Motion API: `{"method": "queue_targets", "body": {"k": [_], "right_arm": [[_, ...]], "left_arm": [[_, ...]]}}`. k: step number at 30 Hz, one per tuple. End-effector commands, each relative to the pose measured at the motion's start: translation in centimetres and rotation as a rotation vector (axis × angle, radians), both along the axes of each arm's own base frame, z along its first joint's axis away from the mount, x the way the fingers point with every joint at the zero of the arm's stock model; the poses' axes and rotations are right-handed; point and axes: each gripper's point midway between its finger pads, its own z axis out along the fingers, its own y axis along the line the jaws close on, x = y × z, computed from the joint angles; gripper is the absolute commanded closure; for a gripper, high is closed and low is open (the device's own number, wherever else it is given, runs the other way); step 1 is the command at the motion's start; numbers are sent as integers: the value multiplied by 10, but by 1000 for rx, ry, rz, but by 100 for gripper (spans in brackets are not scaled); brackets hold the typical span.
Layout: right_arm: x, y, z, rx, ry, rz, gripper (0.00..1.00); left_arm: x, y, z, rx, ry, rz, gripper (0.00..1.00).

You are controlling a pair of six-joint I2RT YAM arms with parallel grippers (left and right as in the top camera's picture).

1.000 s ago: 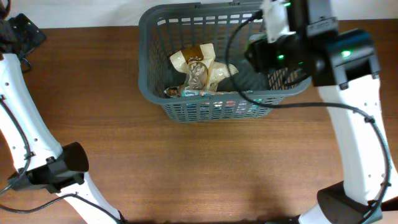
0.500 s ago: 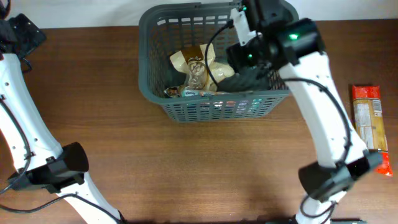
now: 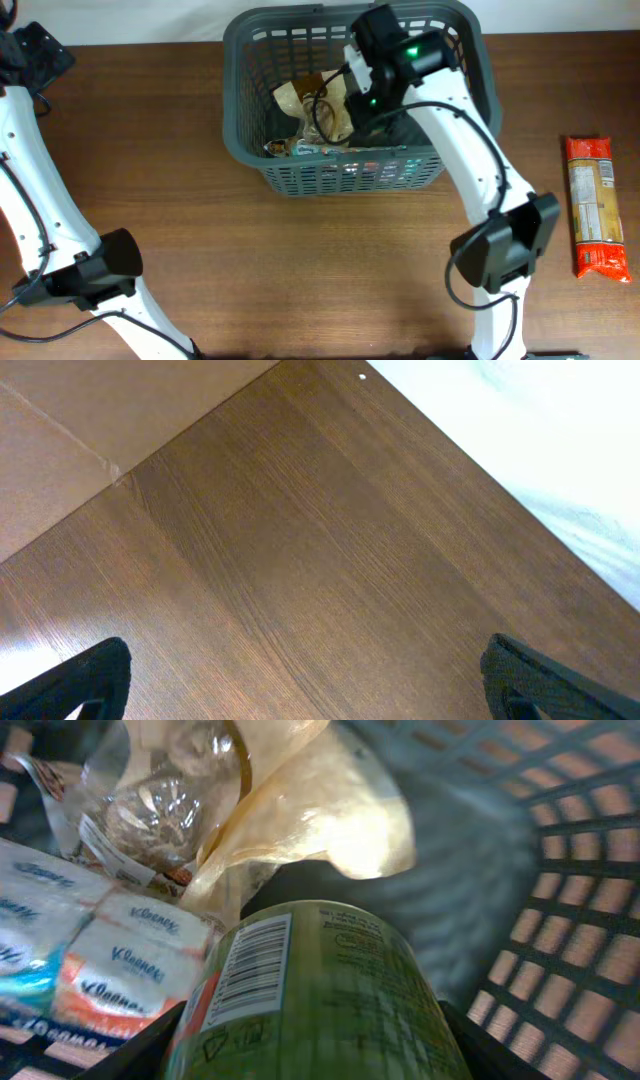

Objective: Pack container
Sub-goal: 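Lift the jar with the right gripper and carry it into the basket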

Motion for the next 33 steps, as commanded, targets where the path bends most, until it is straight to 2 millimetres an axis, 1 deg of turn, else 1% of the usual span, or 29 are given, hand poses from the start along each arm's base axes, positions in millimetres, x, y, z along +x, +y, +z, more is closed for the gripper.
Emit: {"method": "queue_targets", "body": {"k": [1, 6, 7, 8, 9, 10, 11, 12, 22, 24, 26, 28, 30, 33], "right_arm": [[0, 8, -1, 9, 1, 14, 96], [1, 8, -2, 10, -1, 13, 96], [2, 8, -2, 10, -2, 13, 94], [2, 8, -2, 10, -1, 13, 71], [1, 8, -2, 10, -1, 13, 36], [1, 8, -2, 10, -1, 13, 13], [1, 8, -2, 10, 0, 13, 5], [1, 8, -2, 10, 0, 13, 1], [-2, 7, -3, 3, 12, 13, 1], [-3, 3, 0, -6, 9, 7, 1], [-2, -5, 6, -14, -4, -34, 1], [1, -23, 19, -31, -34, -128, 1], [4, -45, 36, -33, -66, -222, 1], [3, -92, 64, -32, -103, -391, 1]], "left_arm": [[-6, -1, 16, 8, -45, 12, 1], [-6, -1, 16, 8, -45, 12, 1], [-6, -1, 16, 7, -44, 12, 1], [-6, -1, 16, 8, -45, 12, 1], [-6, -1, 16, 8, -45, 12, 1], [-6, -1, 16, 8, -45, 12, 1], [-6, -1, 16, 8, -45, 12, 1], [-6, -1, 16, 7, -44, 12, 1], [-6, -1, 16, 7, -44, 12, 1], [-6, -1, 16, 8, -45, 12, 1], [-6, -1, 16, 8, -45, 12, 1], [-6, -1, 16, 8, -45, 12, 1], [-6, -1, 16, 8, -45, 12, 1], [-6, -1, 16, 8, -45, 12, 1]]}}
